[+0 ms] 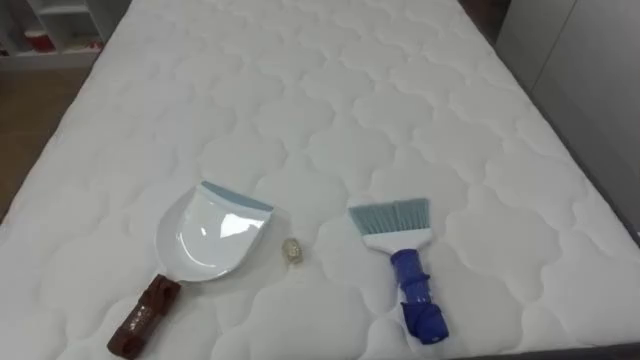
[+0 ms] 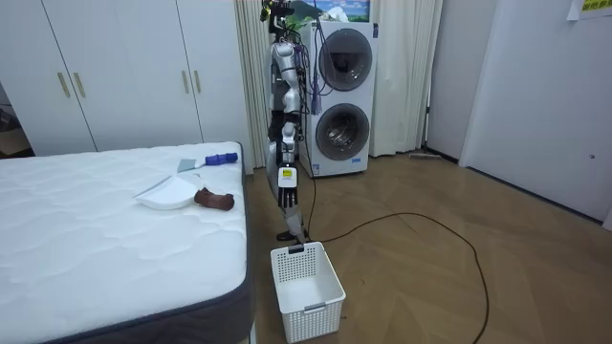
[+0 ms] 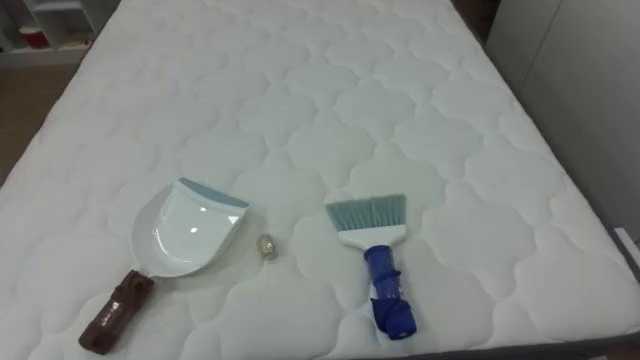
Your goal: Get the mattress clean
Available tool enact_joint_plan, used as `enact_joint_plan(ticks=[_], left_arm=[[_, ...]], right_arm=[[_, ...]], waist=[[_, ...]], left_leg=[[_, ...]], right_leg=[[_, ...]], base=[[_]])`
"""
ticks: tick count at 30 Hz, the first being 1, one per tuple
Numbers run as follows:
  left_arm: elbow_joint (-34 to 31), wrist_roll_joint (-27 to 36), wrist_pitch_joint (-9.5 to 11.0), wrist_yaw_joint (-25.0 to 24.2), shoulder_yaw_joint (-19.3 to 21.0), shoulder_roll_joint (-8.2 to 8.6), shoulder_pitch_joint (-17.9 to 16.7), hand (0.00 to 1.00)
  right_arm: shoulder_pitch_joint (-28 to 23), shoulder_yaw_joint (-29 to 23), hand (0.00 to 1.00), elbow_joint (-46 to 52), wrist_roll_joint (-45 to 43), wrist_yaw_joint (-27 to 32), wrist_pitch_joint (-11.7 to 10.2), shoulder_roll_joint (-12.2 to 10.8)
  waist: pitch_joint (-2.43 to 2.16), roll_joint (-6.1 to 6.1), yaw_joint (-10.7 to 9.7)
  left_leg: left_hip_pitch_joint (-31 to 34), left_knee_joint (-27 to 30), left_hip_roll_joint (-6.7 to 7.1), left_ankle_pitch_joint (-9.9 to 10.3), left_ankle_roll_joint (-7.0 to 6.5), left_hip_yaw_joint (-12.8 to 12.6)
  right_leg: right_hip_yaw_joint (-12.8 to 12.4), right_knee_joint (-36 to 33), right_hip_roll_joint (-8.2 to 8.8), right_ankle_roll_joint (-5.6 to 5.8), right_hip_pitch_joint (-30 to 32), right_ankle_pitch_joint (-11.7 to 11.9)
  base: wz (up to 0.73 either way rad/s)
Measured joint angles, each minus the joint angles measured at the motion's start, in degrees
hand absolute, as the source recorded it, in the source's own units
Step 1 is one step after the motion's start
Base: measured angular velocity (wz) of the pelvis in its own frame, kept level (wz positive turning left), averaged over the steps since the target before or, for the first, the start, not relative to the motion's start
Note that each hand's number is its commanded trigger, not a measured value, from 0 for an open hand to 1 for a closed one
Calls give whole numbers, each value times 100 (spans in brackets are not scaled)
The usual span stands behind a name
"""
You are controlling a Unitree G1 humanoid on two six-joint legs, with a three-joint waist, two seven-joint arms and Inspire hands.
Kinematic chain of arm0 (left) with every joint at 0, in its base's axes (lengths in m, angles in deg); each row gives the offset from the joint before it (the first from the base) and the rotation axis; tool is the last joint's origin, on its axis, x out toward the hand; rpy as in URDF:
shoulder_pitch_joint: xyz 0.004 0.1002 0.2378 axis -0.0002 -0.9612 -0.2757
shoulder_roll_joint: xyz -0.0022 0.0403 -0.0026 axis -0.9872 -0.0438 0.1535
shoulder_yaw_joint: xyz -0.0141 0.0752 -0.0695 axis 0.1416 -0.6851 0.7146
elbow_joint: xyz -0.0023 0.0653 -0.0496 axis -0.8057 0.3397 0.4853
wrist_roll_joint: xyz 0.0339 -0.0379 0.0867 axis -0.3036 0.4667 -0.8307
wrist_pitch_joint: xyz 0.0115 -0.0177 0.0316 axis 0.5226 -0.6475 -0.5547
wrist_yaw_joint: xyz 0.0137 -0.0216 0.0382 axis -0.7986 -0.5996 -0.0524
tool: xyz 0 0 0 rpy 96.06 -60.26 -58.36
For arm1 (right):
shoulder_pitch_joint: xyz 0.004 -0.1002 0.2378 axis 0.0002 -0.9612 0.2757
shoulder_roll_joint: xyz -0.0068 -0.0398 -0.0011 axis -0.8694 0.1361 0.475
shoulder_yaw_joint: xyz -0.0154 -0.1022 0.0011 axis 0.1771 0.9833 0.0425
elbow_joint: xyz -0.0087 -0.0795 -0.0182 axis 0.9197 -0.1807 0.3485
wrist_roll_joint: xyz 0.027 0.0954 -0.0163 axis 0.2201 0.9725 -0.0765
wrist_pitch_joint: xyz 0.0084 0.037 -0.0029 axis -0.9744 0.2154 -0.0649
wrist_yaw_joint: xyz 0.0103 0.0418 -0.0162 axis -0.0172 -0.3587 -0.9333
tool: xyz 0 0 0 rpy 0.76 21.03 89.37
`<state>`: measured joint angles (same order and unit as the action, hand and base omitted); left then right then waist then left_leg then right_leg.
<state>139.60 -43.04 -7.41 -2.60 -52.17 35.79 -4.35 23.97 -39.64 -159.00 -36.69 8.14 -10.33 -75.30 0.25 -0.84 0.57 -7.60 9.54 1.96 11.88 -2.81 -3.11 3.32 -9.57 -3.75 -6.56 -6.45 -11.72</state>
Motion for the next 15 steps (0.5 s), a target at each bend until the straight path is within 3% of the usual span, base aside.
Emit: enact_joint_plan(ticks=[11, 15], left_arm=[[-69, -4, -3, 64, -12, 0, 24, 0], [-136, -4, 7, 363, -14, -1, 30, 0]], right_arm=[[16, 3, 0, 62, 64, 238, 11, -8], [59, 7, 0, 86, 158, 298, -28, -7]], waist=[[-8, -34, -10], [-8, -4, 5]], left_leg=[[0, 11, 11, 1, 0, -4], [-18, 14, 10, 0, 0, -2]], right_leg=[[26, 12, 13, 6, -11, -3], [15, -3, 11, 5, -10, -4]], base=[[0], [0]])
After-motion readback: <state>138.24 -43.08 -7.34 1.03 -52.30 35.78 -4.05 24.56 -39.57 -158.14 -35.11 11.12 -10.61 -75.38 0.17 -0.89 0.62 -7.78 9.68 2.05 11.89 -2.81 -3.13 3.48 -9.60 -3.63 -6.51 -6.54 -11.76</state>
